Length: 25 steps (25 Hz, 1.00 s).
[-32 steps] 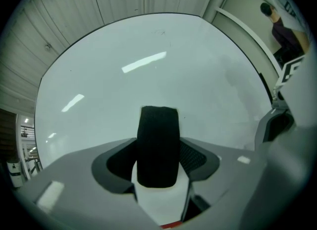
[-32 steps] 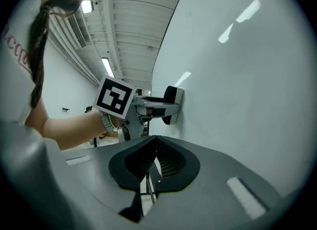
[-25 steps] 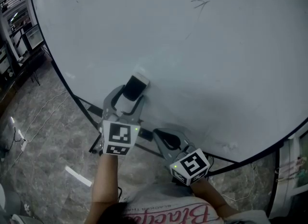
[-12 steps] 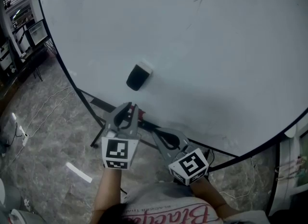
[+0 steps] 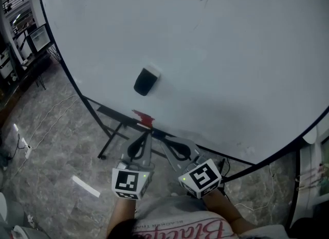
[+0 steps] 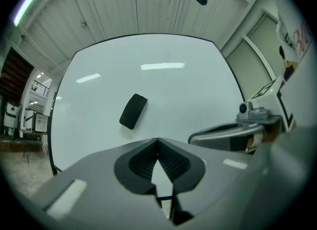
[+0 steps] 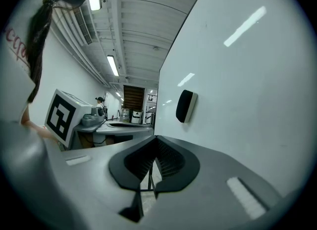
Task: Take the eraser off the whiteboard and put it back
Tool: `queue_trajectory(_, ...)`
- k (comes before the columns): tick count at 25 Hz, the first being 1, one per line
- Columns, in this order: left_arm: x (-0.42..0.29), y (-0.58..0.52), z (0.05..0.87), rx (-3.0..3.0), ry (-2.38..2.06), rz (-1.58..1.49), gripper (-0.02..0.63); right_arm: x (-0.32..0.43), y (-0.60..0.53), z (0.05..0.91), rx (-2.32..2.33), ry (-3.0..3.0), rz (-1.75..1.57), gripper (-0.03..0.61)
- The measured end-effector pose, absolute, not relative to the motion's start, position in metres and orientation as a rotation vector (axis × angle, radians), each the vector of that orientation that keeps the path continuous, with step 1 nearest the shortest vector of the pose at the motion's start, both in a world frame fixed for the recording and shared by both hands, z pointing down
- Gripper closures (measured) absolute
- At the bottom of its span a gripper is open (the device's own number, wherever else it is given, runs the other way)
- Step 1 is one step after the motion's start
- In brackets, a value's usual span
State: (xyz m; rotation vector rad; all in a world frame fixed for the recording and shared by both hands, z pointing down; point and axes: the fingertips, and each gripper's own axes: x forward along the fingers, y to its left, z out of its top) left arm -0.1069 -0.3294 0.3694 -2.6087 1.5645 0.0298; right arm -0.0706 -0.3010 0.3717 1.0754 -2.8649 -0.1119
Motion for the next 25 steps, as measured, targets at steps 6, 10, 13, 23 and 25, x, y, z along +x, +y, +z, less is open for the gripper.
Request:
queue_trajectory(6,-0.113,-0.324,0.382,-2.654,1.591,0.053,0.614,-0.070,-0.302,0.379,1.097,-2.845,-0.083,0.578)
queue_trajectory(10,-0.114,-0.324,0.382,-2.662,1.615,0.012,0.614,-0.071,-0.303,0.381,1.104,-2.843,-0.076,0.578)
queue_trajectory(13,-0.110,-0.326,0.374,-2.638,1.581,0.080,0.614,-0.071,-0.305,0.378,1.120,-2.847,-0.088,0.578)
queue_trajectory(23,-0.096,-0.328,0.369,-2.634,1.528,0.052,0.614,-0.070,-0.305,0.378,1.111,-2.848,-0.091,0.578)
queue_trajectory(25,-0.096,-0.329,0.368,-2.629,1.528,0.052,0.614,-0.072,-0.304,0.376,1.100,-2.856,-0.105,0.578)
